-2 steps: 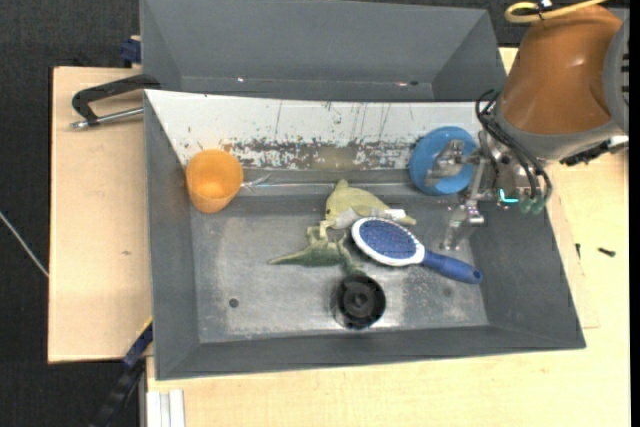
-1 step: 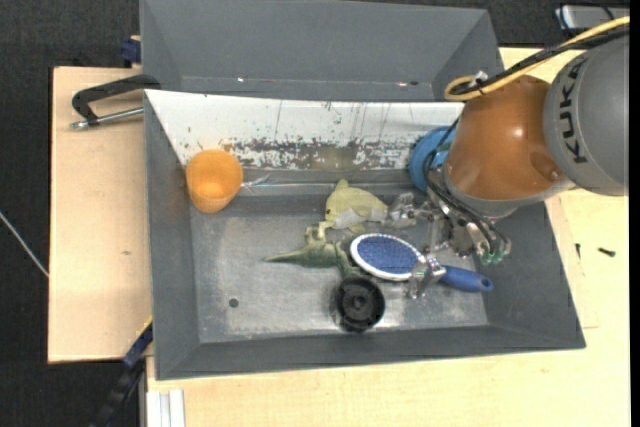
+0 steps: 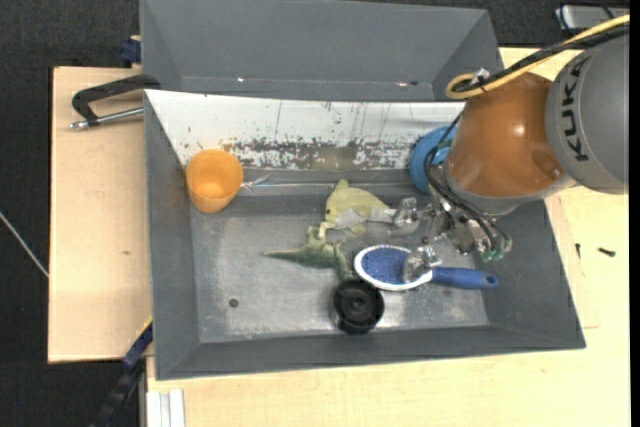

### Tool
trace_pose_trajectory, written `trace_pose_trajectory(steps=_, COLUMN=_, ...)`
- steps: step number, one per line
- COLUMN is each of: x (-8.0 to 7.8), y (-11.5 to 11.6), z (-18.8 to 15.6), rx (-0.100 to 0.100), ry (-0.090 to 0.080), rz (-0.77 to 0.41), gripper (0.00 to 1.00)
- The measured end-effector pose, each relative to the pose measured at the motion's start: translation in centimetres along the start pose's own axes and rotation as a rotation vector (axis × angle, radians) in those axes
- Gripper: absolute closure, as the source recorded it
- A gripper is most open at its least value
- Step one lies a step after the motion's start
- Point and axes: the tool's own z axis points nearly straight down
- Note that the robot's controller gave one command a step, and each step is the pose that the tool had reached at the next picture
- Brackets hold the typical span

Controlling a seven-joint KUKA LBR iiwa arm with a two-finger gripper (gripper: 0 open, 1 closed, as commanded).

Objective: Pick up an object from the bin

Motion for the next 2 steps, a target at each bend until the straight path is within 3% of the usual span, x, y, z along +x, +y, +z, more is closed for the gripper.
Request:
trace_pose_trajectory(steps=1, x=0.6, y=-3.73, z=-10.67, rx=0.004, ry=-0.005, rz=-0.351, gripper=1.0)
trace_pose_trajectory(steps=2, x=0.65, y=-3.65, z=-10.55, rx=0.001, ry=-0.003, rz=-0.352, gripper=0.0)
